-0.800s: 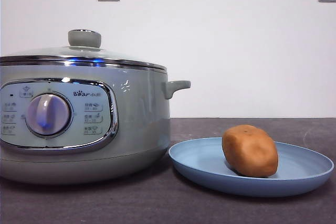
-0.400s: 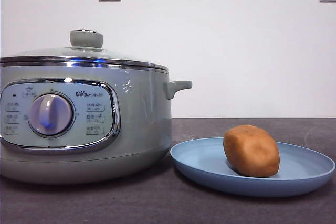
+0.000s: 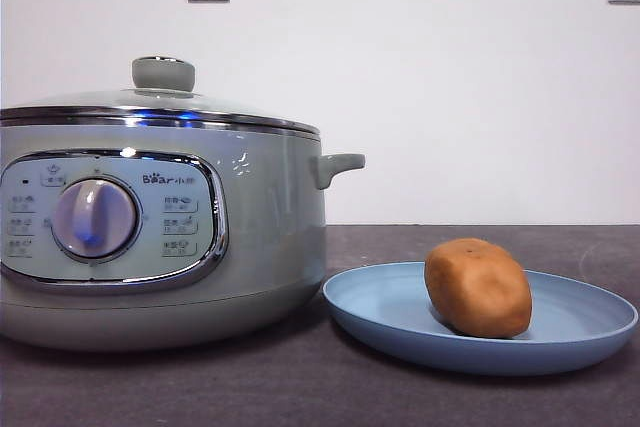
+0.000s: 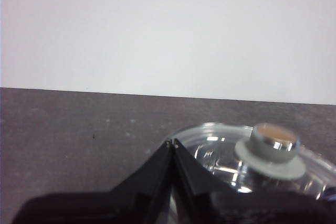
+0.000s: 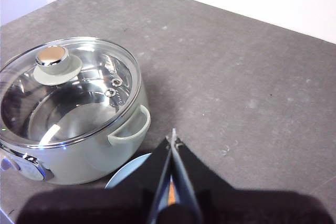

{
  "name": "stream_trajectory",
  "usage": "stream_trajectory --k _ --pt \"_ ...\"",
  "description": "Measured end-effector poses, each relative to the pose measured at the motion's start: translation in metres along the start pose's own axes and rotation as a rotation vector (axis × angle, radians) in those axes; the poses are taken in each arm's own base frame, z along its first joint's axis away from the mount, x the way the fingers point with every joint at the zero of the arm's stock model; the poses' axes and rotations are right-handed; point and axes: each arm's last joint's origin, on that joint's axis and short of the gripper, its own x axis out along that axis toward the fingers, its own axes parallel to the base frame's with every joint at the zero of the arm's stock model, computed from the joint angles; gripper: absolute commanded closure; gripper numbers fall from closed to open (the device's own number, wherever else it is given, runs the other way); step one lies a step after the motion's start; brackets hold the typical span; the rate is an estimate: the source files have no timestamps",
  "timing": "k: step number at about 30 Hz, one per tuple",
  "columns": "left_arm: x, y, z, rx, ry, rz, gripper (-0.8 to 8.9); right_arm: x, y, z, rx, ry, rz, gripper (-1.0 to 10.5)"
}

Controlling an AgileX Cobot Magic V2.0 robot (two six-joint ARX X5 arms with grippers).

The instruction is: Take the potato out from the steamer,put the potato on the plate,close the lid

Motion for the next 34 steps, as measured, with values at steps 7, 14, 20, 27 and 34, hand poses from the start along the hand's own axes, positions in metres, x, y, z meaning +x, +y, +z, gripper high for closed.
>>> stream_trajectory --k 7,14,20,27,34 --pt "-0.001 0.009 -0.049 -0.041 -0.009 -0.008 8.17 0.000 0.000 0.000 0.000 0.000 0.000 9.5" --pt "-0.003 0.016 -0.068 -0.052 0.186 0.065 8.17 0.000 0.000 0.000 0.000 0.000 0.000 9.5" --pt "-0.004 0.017 -0.070 -0.067 0.204 0.073 8.17 0.000 0.000 0.000 0.000 0.000 -0.002 9.5" --pt "-0.004 0.018 -0.070 -0.068 0.203 0.080 8.17 0.000 0.000 0.000 0.000 0.000 -0.002 9.5" --pt "-0.004 0.018 -0.070 -0.068 0.203 0.080 8.17 0.000 0.000 0.000 0.000 0.001 -0.002 9.5"
